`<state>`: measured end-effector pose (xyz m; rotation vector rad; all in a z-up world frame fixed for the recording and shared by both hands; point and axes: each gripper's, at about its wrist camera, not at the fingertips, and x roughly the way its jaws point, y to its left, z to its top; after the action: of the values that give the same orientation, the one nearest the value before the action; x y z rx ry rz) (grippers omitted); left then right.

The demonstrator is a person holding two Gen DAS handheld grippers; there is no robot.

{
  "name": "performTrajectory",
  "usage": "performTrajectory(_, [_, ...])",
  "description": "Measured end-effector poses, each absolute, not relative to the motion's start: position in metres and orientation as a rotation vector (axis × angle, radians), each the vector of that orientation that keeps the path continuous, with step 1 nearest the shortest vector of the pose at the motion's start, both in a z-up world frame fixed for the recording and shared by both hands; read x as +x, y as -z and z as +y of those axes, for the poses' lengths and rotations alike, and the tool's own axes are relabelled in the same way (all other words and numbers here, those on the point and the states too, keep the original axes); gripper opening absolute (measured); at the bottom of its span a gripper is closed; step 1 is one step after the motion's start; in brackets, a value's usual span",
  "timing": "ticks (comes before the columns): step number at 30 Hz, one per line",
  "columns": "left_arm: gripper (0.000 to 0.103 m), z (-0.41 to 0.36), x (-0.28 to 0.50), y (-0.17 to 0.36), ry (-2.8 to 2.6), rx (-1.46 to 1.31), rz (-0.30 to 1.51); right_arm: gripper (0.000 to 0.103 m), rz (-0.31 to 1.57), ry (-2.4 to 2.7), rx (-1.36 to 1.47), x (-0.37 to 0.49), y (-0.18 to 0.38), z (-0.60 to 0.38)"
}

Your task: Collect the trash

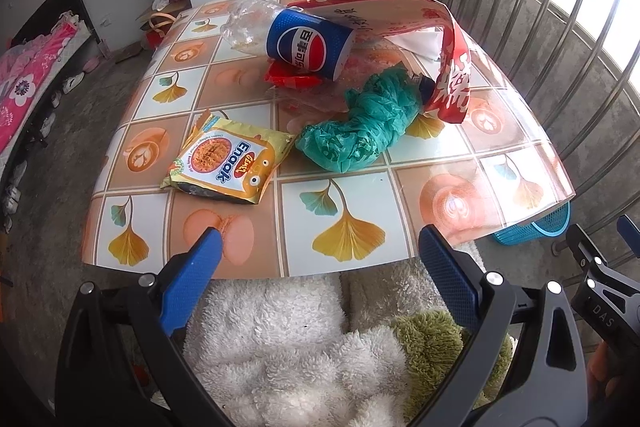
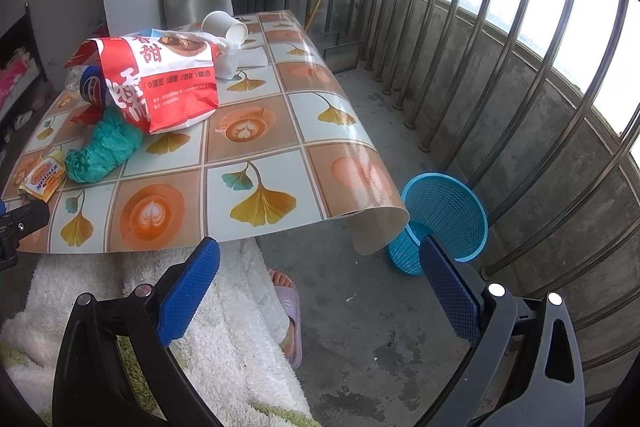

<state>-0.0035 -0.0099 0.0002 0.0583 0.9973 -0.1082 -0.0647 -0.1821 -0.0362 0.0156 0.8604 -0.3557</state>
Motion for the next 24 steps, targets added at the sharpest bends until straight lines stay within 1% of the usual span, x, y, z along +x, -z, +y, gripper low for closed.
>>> performTrajectory(24, [0.094, -0.0079, -0.0046, -0.0012, 0.111, 0.053, 0.997, 0.097, 0.86, 0.358, 0.017, -0.0653, 0.0358, -0.1835])
